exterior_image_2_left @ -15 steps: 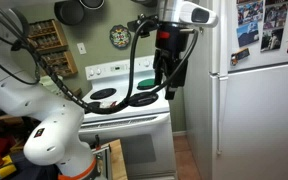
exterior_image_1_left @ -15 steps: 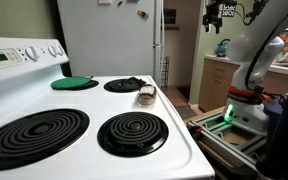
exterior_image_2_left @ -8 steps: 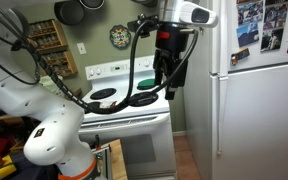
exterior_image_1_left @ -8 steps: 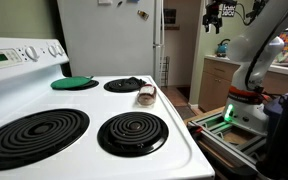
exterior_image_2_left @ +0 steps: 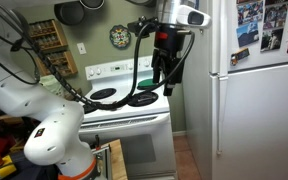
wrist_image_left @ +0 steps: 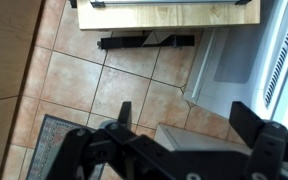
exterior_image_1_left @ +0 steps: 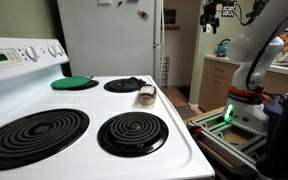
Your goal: Set the ketchup bottle upright on the stove
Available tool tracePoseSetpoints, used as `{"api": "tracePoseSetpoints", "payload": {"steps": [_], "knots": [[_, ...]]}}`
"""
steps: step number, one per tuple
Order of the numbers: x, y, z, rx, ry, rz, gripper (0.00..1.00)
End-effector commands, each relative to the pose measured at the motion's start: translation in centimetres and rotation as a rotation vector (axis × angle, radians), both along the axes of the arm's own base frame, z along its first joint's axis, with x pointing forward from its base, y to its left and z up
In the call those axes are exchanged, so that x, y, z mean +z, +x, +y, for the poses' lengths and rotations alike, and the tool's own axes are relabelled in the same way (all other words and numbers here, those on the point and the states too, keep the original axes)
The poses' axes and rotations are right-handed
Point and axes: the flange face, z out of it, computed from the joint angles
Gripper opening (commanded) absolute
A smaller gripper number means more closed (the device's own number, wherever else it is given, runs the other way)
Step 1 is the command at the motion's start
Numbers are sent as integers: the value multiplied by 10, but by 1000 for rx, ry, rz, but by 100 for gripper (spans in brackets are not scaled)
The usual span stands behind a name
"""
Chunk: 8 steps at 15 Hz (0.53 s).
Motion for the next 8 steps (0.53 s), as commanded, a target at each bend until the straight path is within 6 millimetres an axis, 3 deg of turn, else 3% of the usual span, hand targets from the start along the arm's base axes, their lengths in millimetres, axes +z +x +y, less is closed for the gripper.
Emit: {"api": "tracePoseSetpoints", "payload": {"steps": [1, 7, 8], "knots": [[-5, -15, 55, 12, 64, 43, 100], [-11, -49, 157, 237, 197, 90, 100], [-7, -25, 134, 169, 163, 83, 100]]}}
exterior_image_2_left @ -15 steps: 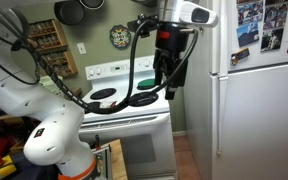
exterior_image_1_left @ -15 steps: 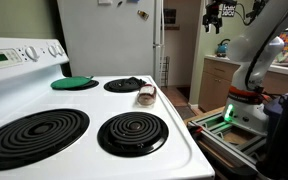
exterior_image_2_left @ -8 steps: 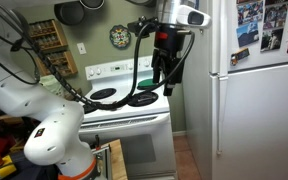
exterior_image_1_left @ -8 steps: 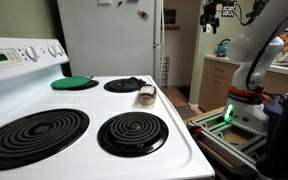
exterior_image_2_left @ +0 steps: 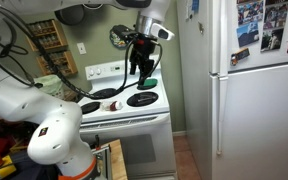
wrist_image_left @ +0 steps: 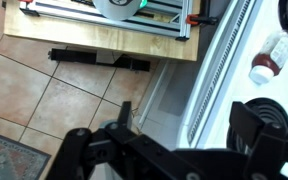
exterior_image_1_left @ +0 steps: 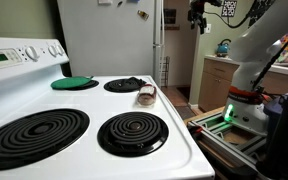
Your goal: Set the ketchup bottle upright on the stove
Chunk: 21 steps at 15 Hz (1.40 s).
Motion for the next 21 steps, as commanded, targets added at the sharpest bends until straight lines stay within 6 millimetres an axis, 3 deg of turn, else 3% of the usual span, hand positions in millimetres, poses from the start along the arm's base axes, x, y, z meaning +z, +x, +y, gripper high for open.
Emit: {"api": "tracePoseSetpoints", "payload": {"steps": [1, 6, 8, 15, 18, 21], "knots": [[1, -3, 8, 17, -5, -1, 100], [1, 0, 1, 0, 0, 2, 100], [-4, -2, 31, 170, 27, -14, 100], [-30, -37, 177, 564, 19, -75, 100], [-47, -52, 221, 737, 12, -130, 100], [-65, -59, 252, 894, 31, -209, 100]]}}
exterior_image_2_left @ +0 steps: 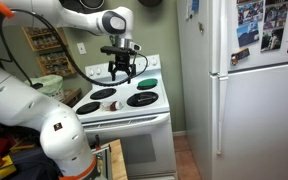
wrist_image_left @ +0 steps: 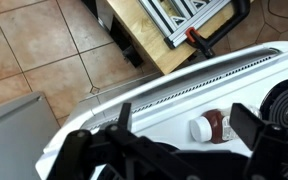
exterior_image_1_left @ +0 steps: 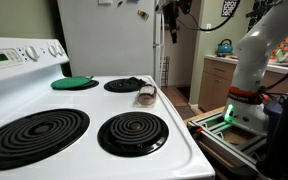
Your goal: Set the ketchup bottle upright on the stove
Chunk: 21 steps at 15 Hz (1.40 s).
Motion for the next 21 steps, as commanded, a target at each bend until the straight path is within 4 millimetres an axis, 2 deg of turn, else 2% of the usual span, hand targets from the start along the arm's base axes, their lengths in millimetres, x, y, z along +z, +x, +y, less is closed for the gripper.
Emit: {"api": "tracePoseSetpoints", "payload": {"steps": [1, 3, 4, 10, 16, 21], "knots": [[-23, -5, 26, 188, 29, -69, 100], [-28, 1, 28, 296, 38, -104, 100], [-20, -2, 28, 203, 34, -79, 100], [-25, 4, 30, 275, 38, -90, 100], [-28, -17, 64, 530, 265, -149, 100], [-51, -44, 105, 808, 304, -198, 100]]}}
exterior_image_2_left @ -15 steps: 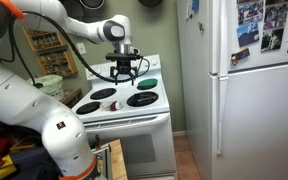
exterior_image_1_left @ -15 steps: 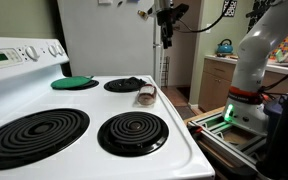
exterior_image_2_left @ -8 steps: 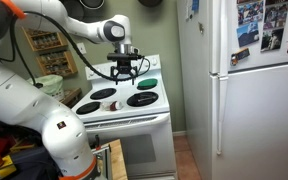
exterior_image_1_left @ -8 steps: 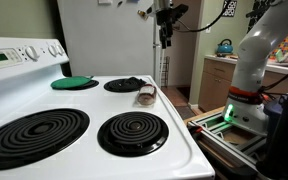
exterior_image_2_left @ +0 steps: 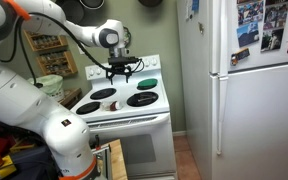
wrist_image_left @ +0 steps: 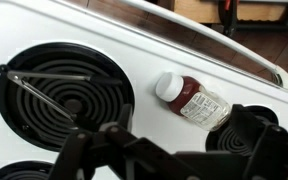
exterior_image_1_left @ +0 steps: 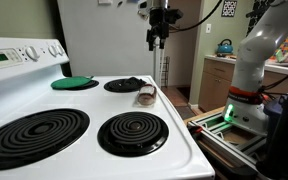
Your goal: Set the ketchup bottle upright on the stove
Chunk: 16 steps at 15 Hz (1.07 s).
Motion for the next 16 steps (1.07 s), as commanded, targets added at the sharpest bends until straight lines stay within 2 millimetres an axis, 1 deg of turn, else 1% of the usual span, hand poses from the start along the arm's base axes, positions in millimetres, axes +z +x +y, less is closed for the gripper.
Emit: {"api": "tracePoseSetpoints", "payload": {"steps": [1, 3, 6, 9, 11, 12, 13, 16], "knots": [[-26, -22, 28, 188, 34, -57, 100], [-37, -31, 46, 282, 68, -107, 100], [-55, -46, 69, 433, 121, -135, 100], [-75, -61, 86, 590, 135, -87, 100], [-88, -70, 93, 688, 123, -35, 100], [-76, -65, 87, 603, 111, -84, 100], [-80, -66, 89, 614, 108, -75, 100], [-78, -63, 90, 607, 112, -78, 100]]}}
